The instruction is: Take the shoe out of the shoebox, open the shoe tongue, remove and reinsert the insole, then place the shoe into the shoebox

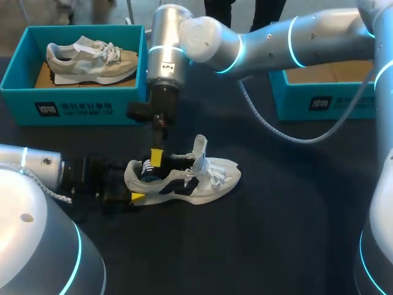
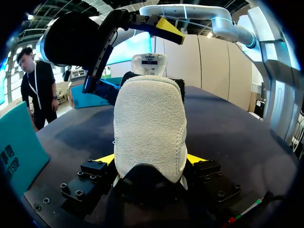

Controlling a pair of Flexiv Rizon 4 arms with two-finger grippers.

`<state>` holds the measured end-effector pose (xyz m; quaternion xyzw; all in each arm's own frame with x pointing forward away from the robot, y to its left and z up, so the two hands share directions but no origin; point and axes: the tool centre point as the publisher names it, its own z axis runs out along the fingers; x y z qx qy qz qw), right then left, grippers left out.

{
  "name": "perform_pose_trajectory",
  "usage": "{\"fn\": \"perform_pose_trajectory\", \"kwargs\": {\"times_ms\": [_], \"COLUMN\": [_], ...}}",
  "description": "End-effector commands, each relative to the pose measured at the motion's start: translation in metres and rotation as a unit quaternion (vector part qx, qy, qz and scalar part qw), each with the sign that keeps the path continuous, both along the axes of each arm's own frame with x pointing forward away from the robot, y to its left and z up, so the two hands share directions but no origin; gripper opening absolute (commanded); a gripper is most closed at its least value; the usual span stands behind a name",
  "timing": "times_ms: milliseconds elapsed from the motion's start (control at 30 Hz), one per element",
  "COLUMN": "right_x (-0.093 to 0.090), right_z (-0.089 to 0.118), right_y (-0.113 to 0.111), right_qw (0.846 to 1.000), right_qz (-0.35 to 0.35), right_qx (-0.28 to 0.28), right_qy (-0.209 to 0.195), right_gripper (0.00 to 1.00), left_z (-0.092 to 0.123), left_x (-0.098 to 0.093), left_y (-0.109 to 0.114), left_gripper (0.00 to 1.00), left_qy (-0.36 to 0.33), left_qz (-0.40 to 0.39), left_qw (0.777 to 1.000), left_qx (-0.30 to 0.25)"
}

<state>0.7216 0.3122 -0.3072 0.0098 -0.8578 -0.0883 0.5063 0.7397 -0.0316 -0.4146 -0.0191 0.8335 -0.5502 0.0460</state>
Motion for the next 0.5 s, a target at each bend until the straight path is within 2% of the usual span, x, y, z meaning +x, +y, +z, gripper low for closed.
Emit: {"fn": "perform_pose_trajectory", "kwargs": {"times_ms": [33, 133, 167, 200, 400, 500], "right_x": [-0.0012, -0.0003, 0.0000, 0.0003, 0.0027, 0.0038], "right_z": [-0.0004, 0.0006, 0.0009, 0.0011, 0.0004, -0.0021], "right_y": [-0.0067, -0.0087, -0.0091, -0.0093, -0.0096, -0.0073], "right_qw": [1.000, 1.000, 1.000, 1.000, 1.000, 1.000], "right_qz": [-0.004, -0.006, -0.006, -0.006, -0.004, -0.002], "right_qx": [0.000, -0.002, -0.003, -0.003, -0.003, 0.001], "right_qy": [-0.003, -0.008, -0.009, -0.009, -0.010, -0.008], "right_gripper": [0.88, 0.76, 0.65, 0.50, 0.39, 0.37], "left_z": [-0.0031, -0.0031, -0.0031, -0.0031, -0.0031, -0.0031], "left_x": [-0.0009, -0.0009, -0.0009, -0.0009, -0.0009, -0.0009], "left_y": [0.0023, 0.0023, 0.0023, 0.0023, 0.0023, 0.0023], "left_gripper": [0.00, 0.00, 0.00, 0.00, 0.00, 0.00], "left_qy": [-0.001, -0.001, -0.001, -0.001, -0.001, -0.001], "left_qz": [0.001, 0.001, 0.001, 0.001, 0.001, 0.001], "left_qw": [1.000, 1.000, 1.000, 1.000, 1.000, 1.000], "left_qx": [0.001, 0.001, 0.001, 0.001, 0.001, 0.001]}}
